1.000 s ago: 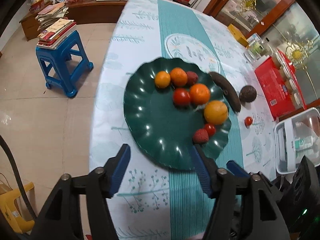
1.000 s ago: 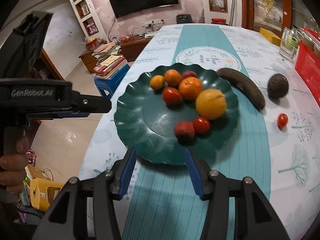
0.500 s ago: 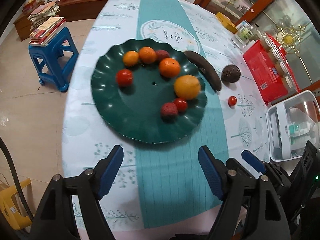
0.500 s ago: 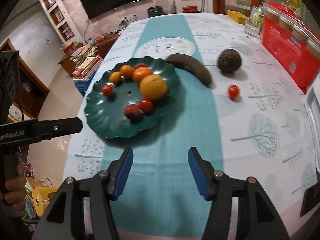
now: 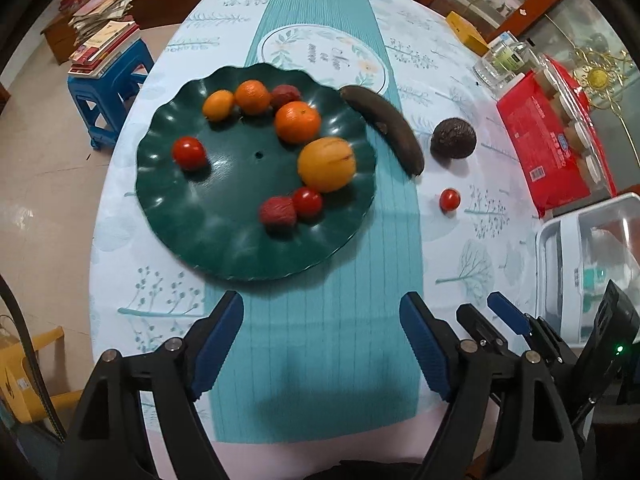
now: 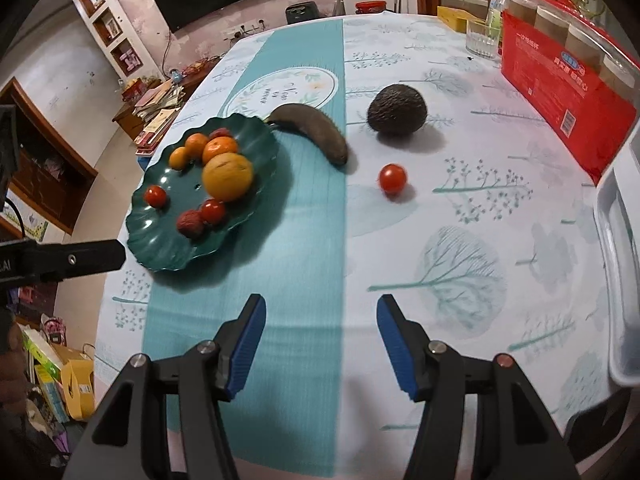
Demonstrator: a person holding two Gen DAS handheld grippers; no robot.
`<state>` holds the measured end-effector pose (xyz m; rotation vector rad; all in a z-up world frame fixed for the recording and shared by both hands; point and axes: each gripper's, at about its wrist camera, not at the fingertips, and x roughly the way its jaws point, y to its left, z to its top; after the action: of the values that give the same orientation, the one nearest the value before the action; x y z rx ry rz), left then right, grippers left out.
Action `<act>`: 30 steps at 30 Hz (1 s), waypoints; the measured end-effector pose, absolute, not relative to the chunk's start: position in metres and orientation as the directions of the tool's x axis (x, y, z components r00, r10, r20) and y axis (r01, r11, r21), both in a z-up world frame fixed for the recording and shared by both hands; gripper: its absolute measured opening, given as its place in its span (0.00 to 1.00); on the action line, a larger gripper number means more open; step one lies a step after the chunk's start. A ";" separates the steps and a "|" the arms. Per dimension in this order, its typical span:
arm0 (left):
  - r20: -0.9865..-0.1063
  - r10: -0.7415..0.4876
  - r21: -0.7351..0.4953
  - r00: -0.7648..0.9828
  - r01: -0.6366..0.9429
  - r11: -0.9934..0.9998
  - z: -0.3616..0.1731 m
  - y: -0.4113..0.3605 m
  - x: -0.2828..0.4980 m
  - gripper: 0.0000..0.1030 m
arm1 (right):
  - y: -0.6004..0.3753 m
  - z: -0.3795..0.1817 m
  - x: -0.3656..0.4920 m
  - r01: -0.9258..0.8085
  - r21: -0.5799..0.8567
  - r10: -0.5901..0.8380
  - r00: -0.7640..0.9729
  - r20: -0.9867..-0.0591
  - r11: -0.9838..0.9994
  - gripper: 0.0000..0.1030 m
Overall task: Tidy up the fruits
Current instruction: 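Move both open grippers toward the banana and the last cherry tomato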
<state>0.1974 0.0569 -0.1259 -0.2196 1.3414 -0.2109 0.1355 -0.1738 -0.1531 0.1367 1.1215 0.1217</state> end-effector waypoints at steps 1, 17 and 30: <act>-0.937 -0.271 -0.274 0.219 0.019 0.962 -0.125 0.052 0.201 0.77 | -0.180 -0.154 0.140 -0.040 0.168 0.168 0.428 -0.888 0.985 0.56; -0.945 -0.227 -0.257 0.235 -0.102 0.961 -0.131 -0.023 0.288 0.77 | -0.232 -0.173 0.199 -0.210 0.102 0.188 0.442 -0.877 0.972 0.56; -0.961 -0.208 -0.252 0.180 -0.268 0.930 -0.169 -0.046 0.357 0.77 | -0.228 -0.193 0.221 -0.270 0.101 0.238 0.541 -0.806 0.958 0.56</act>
<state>0.3571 -0.0461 -0.1689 -0.4071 1.4014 0.0435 0.2206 -0.2282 -0.1930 -0.0367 0.9521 0.3014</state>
